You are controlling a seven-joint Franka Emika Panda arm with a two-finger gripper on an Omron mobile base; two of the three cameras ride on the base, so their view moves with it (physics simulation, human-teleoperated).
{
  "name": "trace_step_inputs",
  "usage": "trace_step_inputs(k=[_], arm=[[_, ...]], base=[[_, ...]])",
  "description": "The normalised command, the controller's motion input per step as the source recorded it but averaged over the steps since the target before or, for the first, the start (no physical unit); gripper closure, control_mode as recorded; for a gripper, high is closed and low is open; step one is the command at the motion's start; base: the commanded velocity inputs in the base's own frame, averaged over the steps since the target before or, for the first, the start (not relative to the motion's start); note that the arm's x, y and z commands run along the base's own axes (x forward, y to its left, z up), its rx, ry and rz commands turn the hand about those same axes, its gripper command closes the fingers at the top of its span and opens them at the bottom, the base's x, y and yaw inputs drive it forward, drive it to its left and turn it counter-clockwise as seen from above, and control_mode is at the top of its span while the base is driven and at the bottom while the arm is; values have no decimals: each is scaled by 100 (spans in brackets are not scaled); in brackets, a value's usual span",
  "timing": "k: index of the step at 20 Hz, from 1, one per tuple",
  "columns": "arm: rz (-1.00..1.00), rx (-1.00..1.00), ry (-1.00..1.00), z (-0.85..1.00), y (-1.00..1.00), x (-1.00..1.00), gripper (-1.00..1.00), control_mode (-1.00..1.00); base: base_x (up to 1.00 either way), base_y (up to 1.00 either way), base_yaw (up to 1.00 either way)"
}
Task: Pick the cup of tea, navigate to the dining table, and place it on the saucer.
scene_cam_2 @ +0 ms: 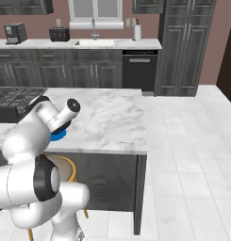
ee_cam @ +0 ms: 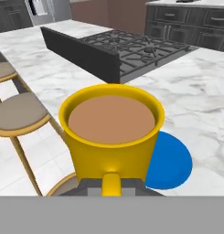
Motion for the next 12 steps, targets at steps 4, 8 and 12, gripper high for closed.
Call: trace_step_inputs(k=[4, 8, 12], arm=[[0, 0, 0, -21, 8, 60, 100, -100], [0, 0, 0, -21, 11, 56, 100, -100], [0, 0, 1, -22, 13, 18, 100, -100]], base=[[0, 0, 0], [0, 0, 0], [0, 0, 0]])
